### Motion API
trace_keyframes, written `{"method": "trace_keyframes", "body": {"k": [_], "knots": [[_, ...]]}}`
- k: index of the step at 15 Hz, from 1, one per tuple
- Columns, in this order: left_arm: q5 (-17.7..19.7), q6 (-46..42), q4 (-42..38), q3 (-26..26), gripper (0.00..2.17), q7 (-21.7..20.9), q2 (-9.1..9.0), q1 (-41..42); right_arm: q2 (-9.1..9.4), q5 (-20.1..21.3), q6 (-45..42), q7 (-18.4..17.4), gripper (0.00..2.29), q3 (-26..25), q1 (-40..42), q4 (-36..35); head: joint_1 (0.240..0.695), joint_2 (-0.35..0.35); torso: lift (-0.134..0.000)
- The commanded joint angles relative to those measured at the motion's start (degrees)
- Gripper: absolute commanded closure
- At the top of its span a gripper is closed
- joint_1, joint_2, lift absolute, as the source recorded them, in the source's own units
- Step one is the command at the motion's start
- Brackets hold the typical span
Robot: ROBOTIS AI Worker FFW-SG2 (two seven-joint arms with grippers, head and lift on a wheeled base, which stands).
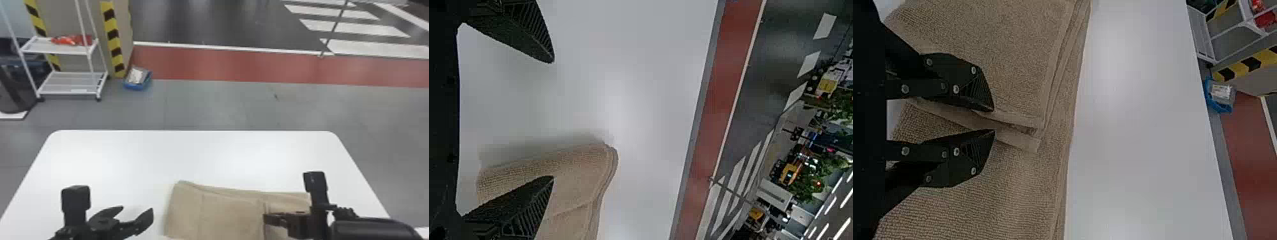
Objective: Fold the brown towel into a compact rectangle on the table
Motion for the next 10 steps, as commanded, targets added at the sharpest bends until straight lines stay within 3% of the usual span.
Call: {"method": "trace_keyframes", "body": {"k": [1,3,4,5,10], "knots": [[0.0,0.0,0.0,0.01,0.05,-0.14,0.05,0.17,0.14,0.17,0.0,-0.04,1.46,0.0,-0.12,0.0,0.695,-0.143,0.0],[0.0,0.0,-0.09,0.01,0.05,-0.14,0.4,0.26,0.14,0.08,1.23,0.49,1.61,-0.09,-0.3,0.09,0.695,-0.145,0.0],[0.0,0.0,-0.09,0.01,0.05,-0.14,0.4,0.35,0.14,-0.36,1.58,0.49,1.24,-0.35,-0.3,0.0,0.695,-0.143,0.0],[0.09,0.0,-0.18,0.01,0.05,-0.14,0.49,0.35,0.14,-0.27,1.4,0.49,0.67,-0.35,-0.04,-0.26,0.695,-0.142,0.0],[0.18,0.0,-0.26,0.19,0.05,-0.23,0.67,0.7,0.14,0.78,2.63,0.84,0.6,-0.52,-0.39,-0.53,0.695,-0.144,0.0]]}}
